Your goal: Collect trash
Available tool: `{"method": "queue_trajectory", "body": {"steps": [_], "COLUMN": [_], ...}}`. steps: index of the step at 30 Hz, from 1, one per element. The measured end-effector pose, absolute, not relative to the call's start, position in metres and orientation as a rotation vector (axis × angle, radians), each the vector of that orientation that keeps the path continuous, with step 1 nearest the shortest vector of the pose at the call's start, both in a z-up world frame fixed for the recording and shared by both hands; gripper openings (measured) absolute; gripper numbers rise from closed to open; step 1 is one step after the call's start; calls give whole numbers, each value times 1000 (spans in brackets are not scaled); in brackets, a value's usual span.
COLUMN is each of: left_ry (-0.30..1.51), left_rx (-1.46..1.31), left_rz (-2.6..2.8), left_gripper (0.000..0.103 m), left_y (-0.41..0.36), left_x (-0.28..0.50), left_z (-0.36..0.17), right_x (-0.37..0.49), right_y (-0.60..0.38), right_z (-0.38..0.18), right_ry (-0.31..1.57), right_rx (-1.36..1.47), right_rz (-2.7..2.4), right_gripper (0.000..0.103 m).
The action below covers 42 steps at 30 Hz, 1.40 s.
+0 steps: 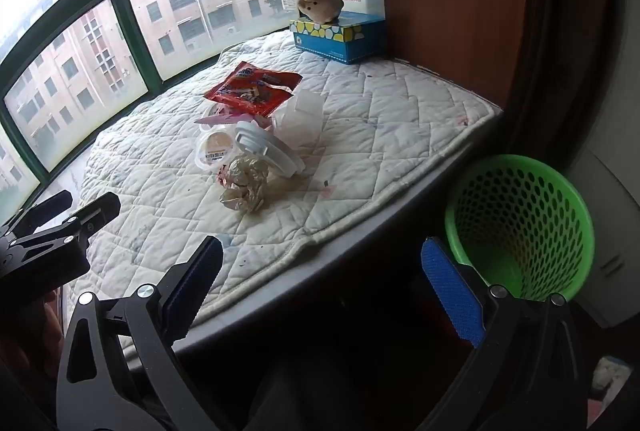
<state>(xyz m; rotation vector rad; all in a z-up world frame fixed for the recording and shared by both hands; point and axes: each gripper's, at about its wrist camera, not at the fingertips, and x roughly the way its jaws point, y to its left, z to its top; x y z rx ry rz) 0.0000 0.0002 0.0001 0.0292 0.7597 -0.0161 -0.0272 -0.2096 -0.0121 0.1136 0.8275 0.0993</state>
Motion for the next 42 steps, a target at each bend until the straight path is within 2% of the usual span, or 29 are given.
{"method": "queue_trajectory", "body": {"steps": [42], "left_ry": [774], "left_rx": [25], "left_rz": [-32], "left_gripper": [97], "left_y": [-8], "left_x": [4], "left_z": [-4], "right_x": [-22], "right_y": [-210], "right_z": [-16], "right_ry": [840], "right_rx": [119], "right_rz": [99], "right_gripper": [98]}}
